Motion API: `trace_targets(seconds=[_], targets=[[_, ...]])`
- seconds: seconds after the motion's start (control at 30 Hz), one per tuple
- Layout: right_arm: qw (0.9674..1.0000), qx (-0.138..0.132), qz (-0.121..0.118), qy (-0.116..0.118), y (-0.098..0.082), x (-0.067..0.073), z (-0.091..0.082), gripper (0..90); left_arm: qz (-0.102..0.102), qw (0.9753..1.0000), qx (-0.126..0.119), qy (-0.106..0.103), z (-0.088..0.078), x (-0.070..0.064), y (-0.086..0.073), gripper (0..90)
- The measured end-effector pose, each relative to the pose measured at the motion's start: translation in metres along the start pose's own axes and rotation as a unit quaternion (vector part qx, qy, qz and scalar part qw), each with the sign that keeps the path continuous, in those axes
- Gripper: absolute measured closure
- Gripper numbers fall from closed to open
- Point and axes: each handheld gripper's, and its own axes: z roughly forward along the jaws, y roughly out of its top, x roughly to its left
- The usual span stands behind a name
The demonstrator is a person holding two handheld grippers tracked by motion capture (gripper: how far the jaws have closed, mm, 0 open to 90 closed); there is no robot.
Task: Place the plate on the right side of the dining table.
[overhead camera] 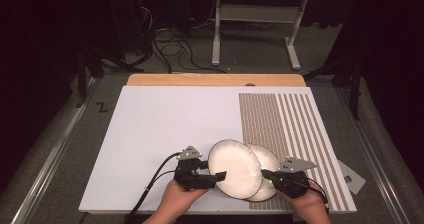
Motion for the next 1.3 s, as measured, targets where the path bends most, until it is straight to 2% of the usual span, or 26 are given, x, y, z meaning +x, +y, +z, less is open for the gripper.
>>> trace_targets(seconds=[0.17, 0.63, 0.83, 1.2, 1.3], targets=[[1.0000, 0.001, 0.000, -0.001, 0.000, 0.001, 0.000, 90.0, -0.009, 0.9999, 0.011, 0.000, 0.002, 0.004, 0.003, 38.1], [0.9999, -0.010, 0.004, -0.009, 0.000, 0.001, -0.005, 90.0, -0.030, 0.9989, 0.028, 0.025, 0.003, 0.009, 0.006, 55.4], [0.9998, -0.016, 0.005, -0.013, 0.001, 0.003, -0.007, 90.0, -0.024, 0.9988, 0.017, 0.039, 0.001, 0.008, 0.008, 64.1], [0.9995, -0.026, 0.003, -0.019, 0.000, 0.002, -0.011, 90.0, -0.037, 0.9988, 0.000, 0.033, -0.001, 0.008, 0.008, 68.8], [0.9993, -0.031, 0.010, -0.020, 0.000, 0.001, -0.013, 90.0, -0.037, 0.9989, -0.008, 0.028, -0.003, 0.008, 0.008, 70.8]])
